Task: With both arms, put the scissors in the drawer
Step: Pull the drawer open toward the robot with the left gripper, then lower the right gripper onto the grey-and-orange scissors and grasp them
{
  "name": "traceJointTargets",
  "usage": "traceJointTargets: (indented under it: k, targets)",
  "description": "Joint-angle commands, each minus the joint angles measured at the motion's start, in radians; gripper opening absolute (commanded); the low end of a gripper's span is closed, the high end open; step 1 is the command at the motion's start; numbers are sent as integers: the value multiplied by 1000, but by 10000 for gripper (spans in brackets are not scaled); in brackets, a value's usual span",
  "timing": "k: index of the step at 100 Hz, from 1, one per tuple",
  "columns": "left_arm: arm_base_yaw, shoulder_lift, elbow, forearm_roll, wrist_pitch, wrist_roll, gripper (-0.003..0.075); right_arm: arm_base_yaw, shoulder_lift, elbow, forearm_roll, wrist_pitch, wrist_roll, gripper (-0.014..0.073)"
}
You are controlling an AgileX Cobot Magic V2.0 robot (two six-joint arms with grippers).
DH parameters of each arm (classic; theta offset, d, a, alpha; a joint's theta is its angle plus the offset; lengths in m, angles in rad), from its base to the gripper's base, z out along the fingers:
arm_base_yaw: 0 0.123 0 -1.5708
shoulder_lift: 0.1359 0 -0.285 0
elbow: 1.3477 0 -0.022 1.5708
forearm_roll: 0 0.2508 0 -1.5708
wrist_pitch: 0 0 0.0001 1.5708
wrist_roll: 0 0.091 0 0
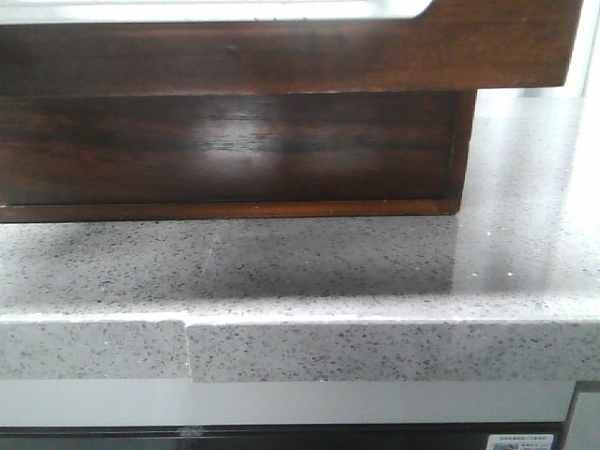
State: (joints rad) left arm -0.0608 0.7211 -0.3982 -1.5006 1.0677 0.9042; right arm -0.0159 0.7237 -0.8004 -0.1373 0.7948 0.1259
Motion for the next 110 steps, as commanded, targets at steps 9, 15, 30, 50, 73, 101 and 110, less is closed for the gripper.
traceJointTargets:
  k: [9, 15, 30, 50, 73, 101, 110]
  targets:
    - [-1, -3, -31, 29, 8, -47, 473, -2, 2, -36, -34, -56, -6, 587]
    - [-1, -3, -33, 40, 8, -47, 473, -2, 2, -36, -40, -52, -6, 587]
    - [-1, -4, -47, 75, 17, -61, 473, -2, 2, -36, -52, -40, -6, 587]
    - [-1, -73, -200, 356, 8, -226, 473, -2, 2, -36, -80, -6, -6, 587]
    - [-1, -133, -431, 665, 30, -353, 473, -31, 2, -63, -145, 77, 50, 587]
    - [-115, -80, -571, 864, -83, -353, 471, -237, 81, -81, -156, 114, 48, 586]
    - [-175, -54, -573, 888, -141, -351, 471, -295, 141, -83, -121, 95, 42, 586]
